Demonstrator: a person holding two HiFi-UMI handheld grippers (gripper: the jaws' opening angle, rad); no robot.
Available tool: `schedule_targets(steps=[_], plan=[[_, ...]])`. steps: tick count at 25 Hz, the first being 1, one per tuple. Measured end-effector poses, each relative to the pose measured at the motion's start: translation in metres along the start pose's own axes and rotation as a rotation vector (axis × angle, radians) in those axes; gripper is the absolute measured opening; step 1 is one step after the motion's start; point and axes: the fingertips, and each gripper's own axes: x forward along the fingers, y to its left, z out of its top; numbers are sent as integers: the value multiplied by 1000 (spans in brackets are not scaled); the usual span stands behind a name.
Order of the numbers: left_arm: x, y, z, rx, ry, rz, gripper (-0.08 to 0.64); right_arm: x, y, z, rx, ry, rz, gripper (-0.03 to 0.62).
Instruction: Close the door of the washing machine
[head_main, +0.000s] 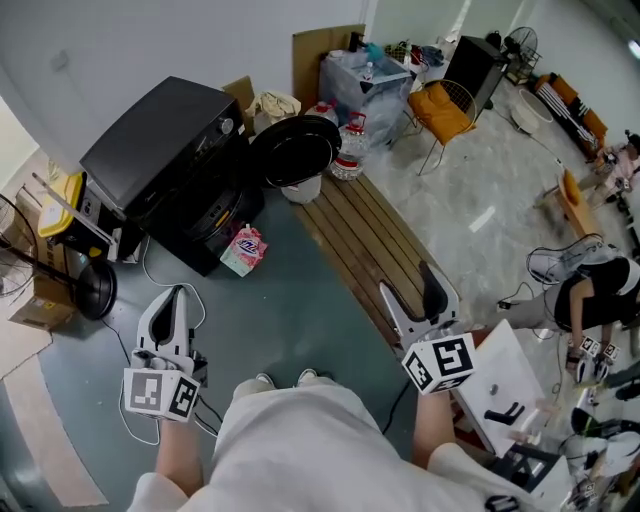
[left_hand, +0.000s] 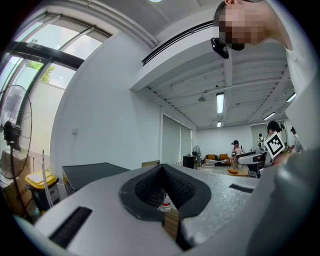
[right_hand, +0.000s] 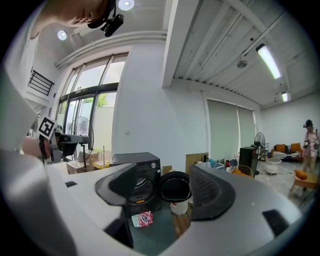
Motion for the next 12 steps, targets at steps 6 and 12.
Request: schedule_targets(steps=[6, 12], plan=[[13, -4, -1, 8, 22, 25, 5, 9, 8, -24, -26, 84, 95, 301], [48, 1, -30, -41, 66, 8, 5, 41, 17, -49, -23, 167, 170, 299]])
